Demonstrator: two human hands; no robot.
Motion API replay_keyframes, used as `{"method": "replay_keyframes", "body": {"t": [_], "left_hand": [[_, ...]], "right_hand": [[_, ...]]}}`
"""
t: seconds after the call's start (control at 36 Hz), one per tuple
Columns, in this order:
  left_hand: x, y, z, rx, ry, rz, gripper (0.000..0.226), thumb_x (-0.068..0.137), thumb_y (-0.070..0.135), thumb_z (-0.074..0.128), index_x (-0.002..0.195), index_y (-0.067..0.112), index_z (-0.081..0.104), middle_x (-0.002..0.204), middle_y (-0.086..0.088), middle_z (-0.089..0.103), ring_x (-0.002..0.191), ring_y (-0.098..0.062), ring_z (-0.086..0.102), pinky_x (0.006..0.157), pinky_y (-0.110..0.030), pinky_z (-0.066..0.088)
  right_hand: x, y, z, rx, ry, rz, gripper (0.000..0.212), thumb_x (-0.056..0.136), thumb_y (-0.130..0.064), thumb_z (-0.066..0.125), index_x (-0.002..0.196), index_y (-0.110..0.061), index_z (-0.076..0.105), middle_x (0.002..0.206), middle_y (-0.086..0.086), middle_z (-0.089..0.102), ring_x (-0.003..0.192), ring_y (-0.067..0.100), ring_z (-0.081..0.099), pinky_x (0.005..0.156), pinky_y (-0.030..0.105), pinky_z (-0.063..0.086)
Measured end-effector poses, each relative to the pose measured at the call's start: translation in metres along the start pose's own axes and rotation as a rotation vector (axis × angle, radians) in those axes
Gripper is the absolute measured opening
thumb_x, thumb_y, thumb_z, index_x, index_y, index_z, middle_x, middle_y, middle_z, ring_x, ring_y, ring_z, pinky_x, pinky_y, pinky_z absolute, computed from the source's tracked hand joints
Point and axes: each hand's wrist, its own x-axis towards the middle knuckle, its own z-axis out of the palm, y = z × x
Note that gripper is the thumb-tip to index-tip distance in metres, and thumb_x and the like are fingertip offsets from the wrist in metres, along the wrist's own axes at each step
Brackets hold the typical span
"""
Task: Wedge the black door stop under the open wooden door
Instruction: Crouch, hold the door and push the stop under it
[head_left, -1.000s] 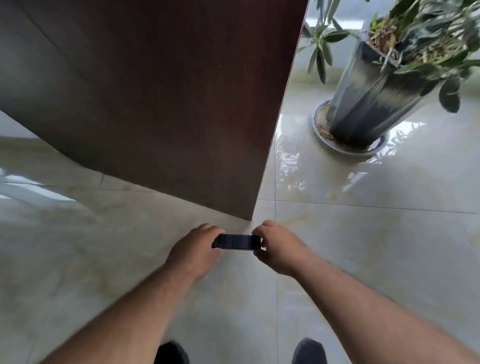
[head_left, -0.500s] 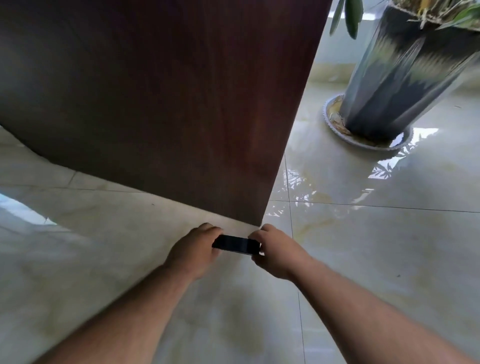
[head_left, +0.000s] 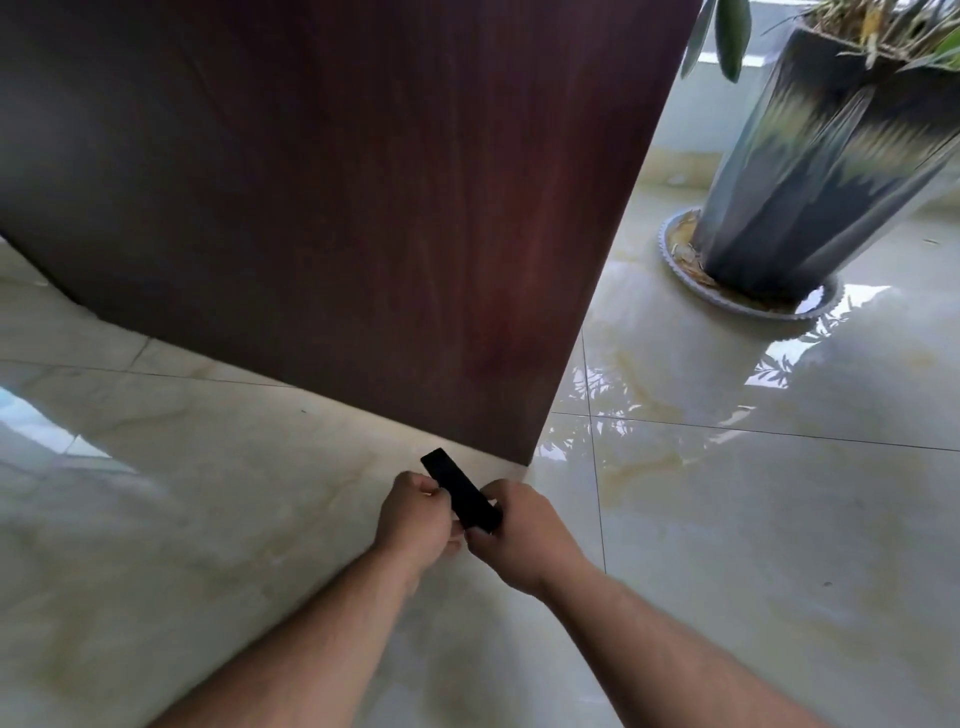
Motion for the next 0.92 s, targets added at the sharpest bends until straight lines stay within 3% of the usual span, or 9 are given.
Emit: {"method": "replay_keyframes", "body": {"t": [0.06, 0.17, 0.28, 0.39, 0.61, 0.67, 0.78, 0.86, 0.92], "left_hand": [[-0.001, -0.001, -0.002, 0.006, -0.023, 0.019, 0.019, 0.088, 0.018, 0.049, 0.101, 0.01, 0.059, 0.094, -0.017, 0.077, 0.079, -0.037, 0.078, 0.062, -0.054, 0.066], [0.003, -0.005, -0.007, 0.053, -0.045, 0.083, 0.024, 0.092, 0.034, 0.065, 0.094, 0.011, 0.063, 0.087, -0.012, 0.077, 0.076, -0.029, 0.077, 0.06, -0.048, 0.066], [0.01, -0.01, -0.01, 0.045, -0.072, 0.102, 0.014, 0.091, 0.019, 0.073, 0.097, 0.016, 0.06, 0.093, -0.006, 0.076, 0.084, -0.029, 0.078, 0.078, -0.053, 0.065], [0.022, -0.013, -0.015, 0.054, -0.121, 0.061, 0.025, 0.089, 0.012, 0.074, 0.109, 0.015, 0.06, 0.103, -0.002, 0.073, 0.091, -0.025, 0.075, 0.081, -0.047, 0.065], [0.033, -0.018, -0.022, 0.157, -0.247, 0.105, 0.043, 0.082, 0.003, 0.076, 0.119, 0.02, 0.062, 0.114, 0.002, 0.07, 0.099, -0.02, 0.073, 0.086, -0.039, 0.063], [0.036, -0.02, -0.025, 0.316, -0.205, 0.173, 0.042, 0.078, 0.007, 0.074, 0.115, 0.023, 0.064, 0.11, 0.006, 0.071, 0.097, -0.016, 0.072, 0.089, -0.041, 0.062], [0.042, -0.024, -0.032, 0.527, -0.128, 0.268, 0.04, 0.078, 0.012, 0.068, 0.116, 0.024, 0.064, 0.109, 0.004, 0.072, 0.095, -0.018, 0.069, 0.08, -0.033, 0.059], [0.049, -0.028, -0.038, 0.648, -0.09, 0.307, 0.042, 0.078, 0.015, 0.068, 0.119, 0.023, 0.065, 0.112, -0.001, 0.068, 0.093, -0.02, 0.068, 0.075, -0.032, 0.057], [0.054, -0.03, -0.04, 0.707, -0.063, 0.319, 0.043, 0.079, 0.017, 0.069, 0.121, 0.022, 0.065, 0.112, -0.004, 0.059, 0.09, -0.023, 0.066, 0.078, -0.037, 0.06]], "right_hand": [[-0.001, -0.004, 0.009, 0.037, 0.023, 0.001, 0.039, 0.084, -0.029, 0.068, 0.121, -0.018, 0.063, 0.097, 0.0, 0.059, 0.083, 0.022, 0.056, 0.057, 0.026, 0.037], [-0.005, -0.01, 0.023, 0.092, 0.01, -0.043, 0.038, 0.085, -0.024, 0.066, 0.122, -0.017, 0.065, 0.109, 0.001, 0.064, 0.097, 0.024, 0.066, 0.078, 0.034, 0.051], [-0.009, -0.006, 0.026, 0.158, -0.036, -0.047, 0.041, 0.092, -0.014, 0.054, 0.131, -0.022, 0.068, 0.125, 0.0, 0.067, 0.105, 0.019, 0.069, 0.092, 0.027, 0.053], [-0.007, 0.007, 0.018, 0.132, -0.14, -0.062, 0.061, 0.093, -0.011, 0.05, 0.153, -0.024, 0.051, 0.148, -0.004, 0.058, 0.125, 0.013, 0.064, 0.106, 0.025, 0.049], [-0.003, 0.024, 0.006, 0.057, -0.192, -0.141, 0.062, 0.09, -0.007, 0.046, 0.145, -0.029, 0.061, 0.15, -0.013, 0.061, 0.138, 0.005, 0.054, 0.116, 0.021, 0.041], [0.0, 0.03, 0.006, -0.009, -0.058, -0.164, 0.049, 0.092, -0.02, 0.052, 0.138, -0.03, 0.066, 0.14, -0.014, 0.067, 0.13, 0.005, 0.061, 0.112, 0.027, 0.046], [0.007, 0.024, -0.014, 0.203, 0.539, -0.251, 0.014, 0.088, -0.031, 0.069, 0.101, -0.03, 0.066, 0.096, -0.015, 0.066, 0.088, 0.005, 0.066, 0.083, 0.038, 0.058], [0.015, 0.012, -0.047, 0.304, 0.825, -0.306, 0.047, 0.083, -0.034, 0.079, 0.122, -0.018, 0.058, 0.11, -0.002, 0.058, 0.097, 0.018, 0.063, 0.088, 0.033, 0.055], [0.021, 0.004, -0.069, 0.362, 0.81, -0.336, 0.077, 0.081, -0.041, 0.079, 0.144, -0.01, 0.047, 0.133, 0.0, 0.052, 0.118, 0.018, 0.06, 0.102, 0.028, 0.049]]}}
